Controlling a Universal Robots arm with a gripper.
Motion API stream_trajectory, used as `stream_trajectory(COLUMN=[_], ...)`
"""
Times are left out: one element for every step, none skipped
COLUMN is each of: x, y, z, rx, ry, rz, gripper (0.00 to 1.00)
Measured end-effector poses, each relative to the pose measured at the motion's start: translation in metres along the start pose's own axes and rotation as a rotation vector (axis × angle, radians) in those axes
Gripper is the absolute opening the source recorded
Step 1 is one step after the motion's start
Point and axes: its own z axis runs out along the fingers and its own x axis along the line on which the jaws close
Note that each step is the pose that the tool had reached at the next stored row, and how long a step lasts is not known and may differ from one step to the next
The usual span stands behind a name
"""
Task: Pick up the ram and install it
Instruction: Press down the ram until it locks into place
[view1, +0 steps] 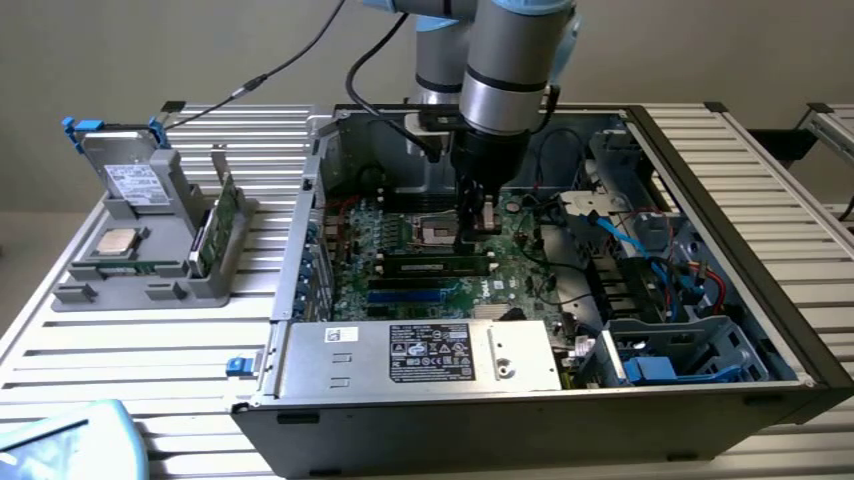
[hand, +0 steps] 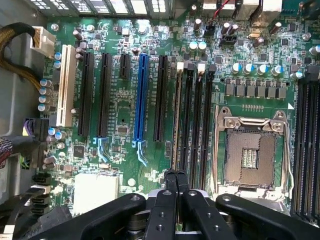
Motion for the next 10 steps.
stream_trajectory(x=[-0.0002,-0.0003,-0.0005,-0.0006,-0.0007,-0.0007,-0.0007,-0.0007,-0.0007,-0.0007], y=[-0.0003,-0.0005,-0.0008,-0.0010,-0.0011,-0.0012,-0.0012,-0.0012,-0.0012,-0.0013], z=[0.0019,0.0036,0.0053,0.0067,0.0078,0.0084,0.0087,0.0087,0.0088,0.0089], rx=[0.0004,0.0007,0.0013,0.0016,0.0019,0.0018,0.0018,0.0017,0.0018,0.0018], ry=[-0.0001,-0.0001,-0.0002,0.0000,0.0000,0.0002,0.0003,0.0005,0.0005,0.0002], rz=[0.000,0.000,0.000,0.000,0.000,0.000,0.000,0.000,0.000,0.000], gripper=[0.10,0.10,0.10,0.10,0.10,0.10,0.10,0.10,0.10,0.10])
